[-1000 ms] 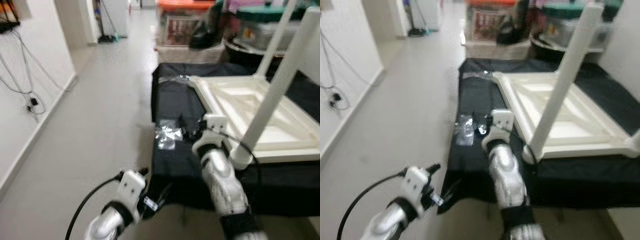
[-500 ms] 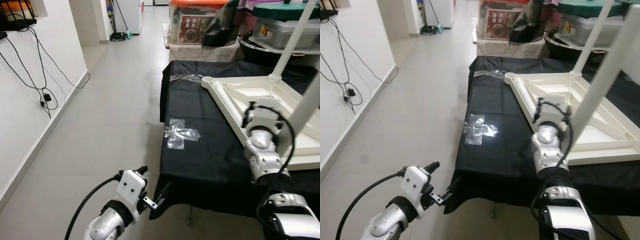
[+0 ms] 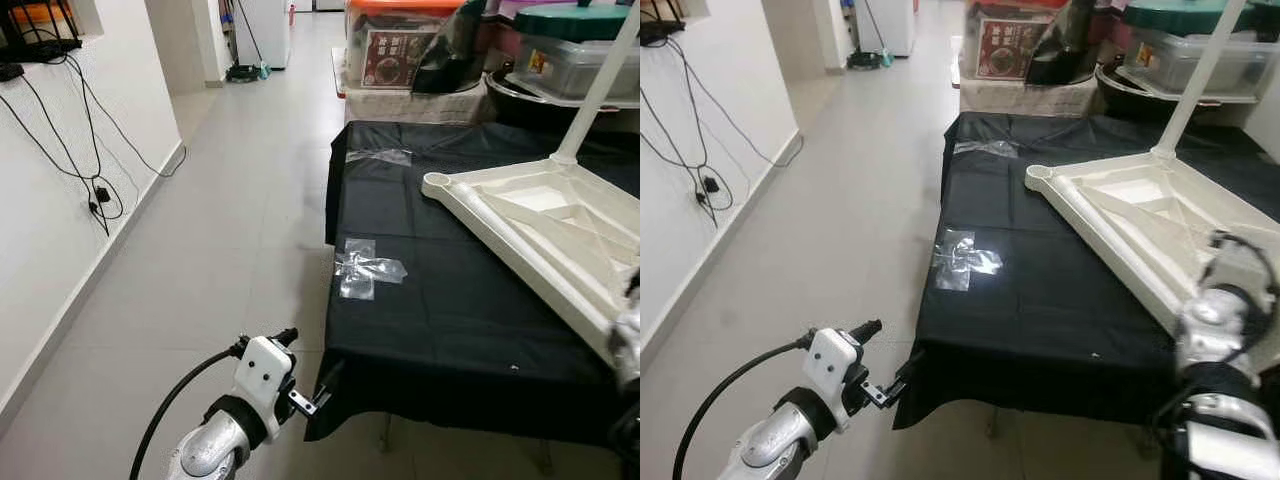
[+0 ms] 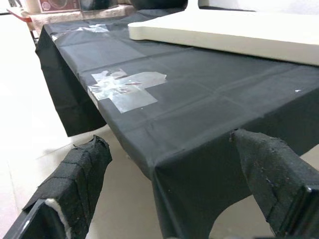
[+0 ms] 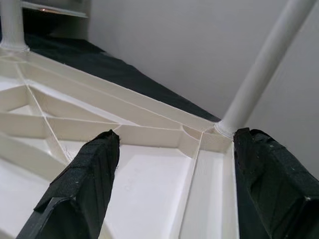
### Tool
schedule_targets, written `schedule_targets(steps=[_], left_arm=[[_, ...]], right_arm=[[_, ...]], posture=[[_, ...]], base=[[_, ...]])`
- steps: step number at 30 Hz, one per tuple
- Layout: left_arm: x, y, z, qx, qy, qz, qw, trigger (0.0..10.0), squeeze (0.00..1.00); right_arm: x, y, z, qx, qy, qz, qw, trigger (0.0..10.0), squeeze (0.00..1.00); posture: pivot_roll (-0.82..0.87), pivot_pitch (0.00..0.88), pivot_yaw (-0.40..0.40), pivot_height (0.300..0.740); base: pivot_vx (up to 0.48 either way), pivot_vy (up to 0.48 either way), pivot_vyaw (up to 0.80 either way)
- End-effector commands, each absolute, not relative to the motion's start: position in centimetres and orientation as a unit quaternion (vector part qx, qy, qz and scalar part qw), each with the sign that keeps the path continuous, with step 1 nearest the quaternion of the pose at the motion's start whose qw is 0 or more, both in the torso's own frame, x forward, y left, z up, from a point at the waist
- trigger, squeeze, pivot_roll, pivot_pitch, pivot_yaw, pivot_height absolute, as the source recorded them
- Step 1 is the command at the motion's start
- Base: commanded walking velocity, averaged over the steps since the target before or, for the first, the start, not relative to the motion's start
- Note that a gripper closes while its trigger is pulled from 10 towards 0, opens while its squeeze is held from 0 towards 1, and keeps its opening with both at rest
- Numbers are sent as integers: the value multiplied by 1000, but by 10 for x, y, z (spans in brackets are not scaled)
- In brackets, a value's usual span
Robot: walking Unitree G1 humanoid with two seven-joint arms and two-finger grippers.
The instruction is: Building children table
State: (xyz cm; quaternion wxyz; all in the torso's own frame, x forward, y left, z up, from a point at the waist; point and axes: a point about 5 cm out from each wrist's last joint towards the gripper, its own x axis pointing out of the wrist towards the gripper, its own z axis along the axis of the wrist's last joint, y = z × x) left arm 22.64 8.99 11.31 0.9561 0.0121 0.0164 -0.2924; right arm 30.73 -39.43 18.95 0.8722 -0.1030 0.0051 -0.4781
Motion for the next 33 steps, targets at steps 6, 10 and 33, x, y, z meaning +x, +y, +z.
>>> schedule_targets(steps=[6, 10, 33], left_arm=[[226, 91, 108, 20, 27, -297, 954, 10000, 0], [226, 91, 108, 21, 26, -294, 955, 10000, 0], [226, 99, 109, 48, 29, -223, 973, 10000, 0]], right_arm=[[323, -384, 200, -69, -12, -426, 902, 10000, 0], [355, -334, 197, -12, -33, -321, 946, 10000, 0], [270, -113, 123, -25, -69, 164, 984, 10000, 0]], posture=[[72, 46, -8, 740], [65, 50, -16, 740], [43, 35, -22, 740]], base=[[0, 0, 0], [0, 0, 0], [0, 0, 0]])
